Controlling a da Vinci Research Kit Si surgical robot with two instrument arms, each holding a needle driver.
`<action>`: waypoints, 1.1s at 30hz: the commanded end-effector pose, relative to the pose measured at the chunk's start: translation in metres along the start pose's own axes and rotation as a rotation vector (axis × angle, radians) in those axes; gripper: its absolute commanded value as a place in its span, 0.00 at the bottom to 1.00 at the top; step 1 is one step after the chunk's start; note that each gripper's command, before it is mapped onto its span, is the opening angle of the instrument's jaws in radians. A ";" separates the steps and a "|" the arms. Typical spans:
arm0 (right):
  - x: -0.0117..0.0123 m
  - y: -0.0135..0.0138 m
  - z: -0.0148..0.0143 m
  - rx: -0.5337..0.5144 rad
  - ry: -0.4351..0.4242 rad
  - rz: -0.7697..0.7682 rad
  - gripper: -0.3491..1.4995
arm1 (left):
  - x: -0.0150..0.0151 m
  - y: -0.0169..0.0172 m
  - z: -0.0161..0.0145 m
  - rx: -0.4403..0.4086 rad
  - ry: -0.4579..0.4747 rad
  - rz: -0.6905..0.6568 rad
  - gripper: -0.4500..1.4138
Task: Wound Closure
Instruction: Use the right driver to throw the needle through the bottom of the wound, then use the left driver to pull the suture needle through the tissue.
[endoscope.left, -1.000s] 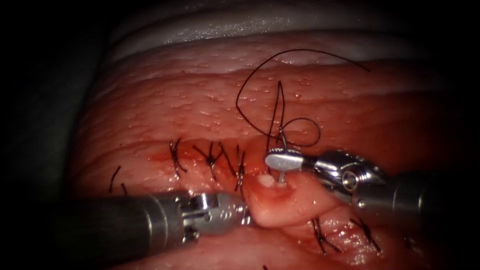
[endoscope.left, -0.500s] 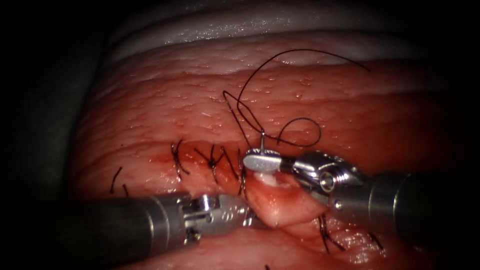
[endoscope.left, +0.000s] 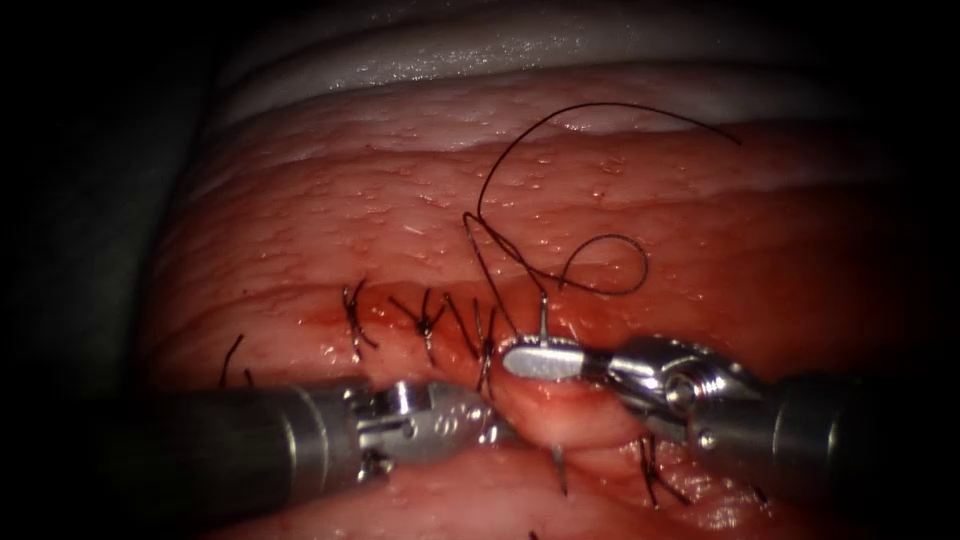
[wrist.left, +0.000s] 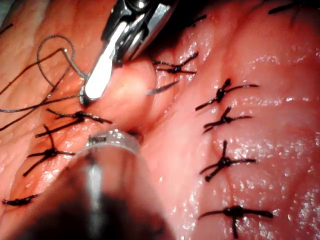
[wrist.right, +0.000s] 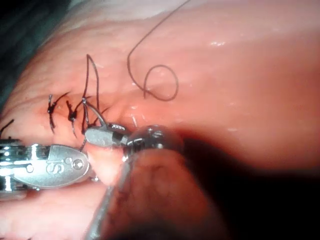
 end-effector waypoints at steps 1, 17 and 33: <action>0.0013 0.0006 0.0002 0.004 0.061 -0.069 0.05 | -0.0001 0.0000 0.0005 -0.011 0.019 0.013 0.05; 0.0110 0.0055 -0.0061 -0.101 0.185 -0.212 0.59 | 0.0035 0.0007 -0.0018 0.068 0.227 0.214 0.33; 0.0106 0.0077 -0.0082 -0.154 0.202 -0.245 0.23 | 0.0059 -0.0016 0.0006 0.083 0.274 0.243 0.28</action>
